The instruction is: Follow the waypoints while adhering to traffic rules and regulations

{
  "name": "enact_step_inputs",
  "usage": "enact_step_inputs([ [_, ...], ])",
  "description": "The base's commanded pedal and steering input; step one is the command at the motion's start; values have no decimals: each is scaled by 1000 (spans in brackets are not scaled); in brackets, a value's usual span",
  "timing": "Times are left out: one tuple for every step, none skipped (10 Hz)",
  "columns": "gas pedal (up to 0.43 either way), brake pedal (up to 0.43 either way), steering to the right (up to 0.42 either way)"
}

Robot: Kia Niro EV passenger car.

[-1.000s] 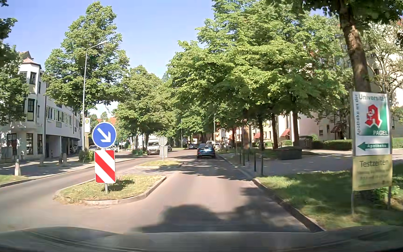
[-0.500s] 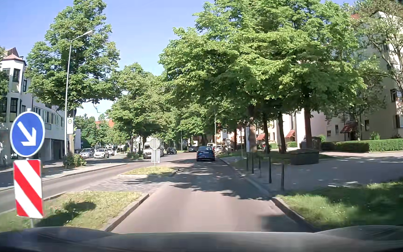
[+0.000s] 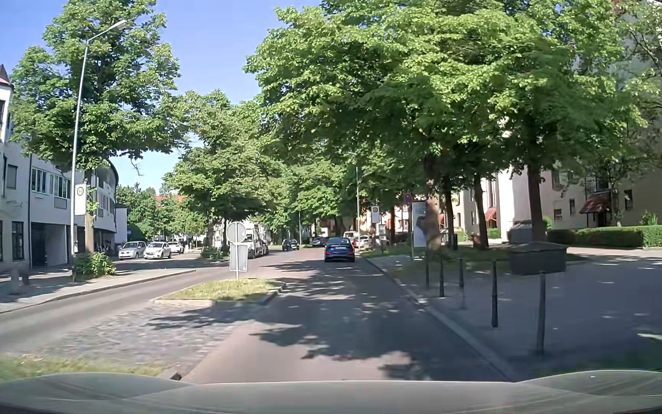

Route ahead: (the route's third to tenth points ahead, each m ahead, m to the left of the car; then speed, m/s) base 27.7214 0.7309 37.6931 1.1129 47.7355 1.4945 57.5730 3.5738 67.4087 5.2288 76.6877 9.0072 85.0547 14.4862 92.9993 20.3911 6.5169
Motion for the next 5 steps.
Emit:
enact_step_inputs([
  [39,0,-16],
  [59,0,-16],
  [87,0,-8],
  [110,0,-3],
  [118,0,-4],
])
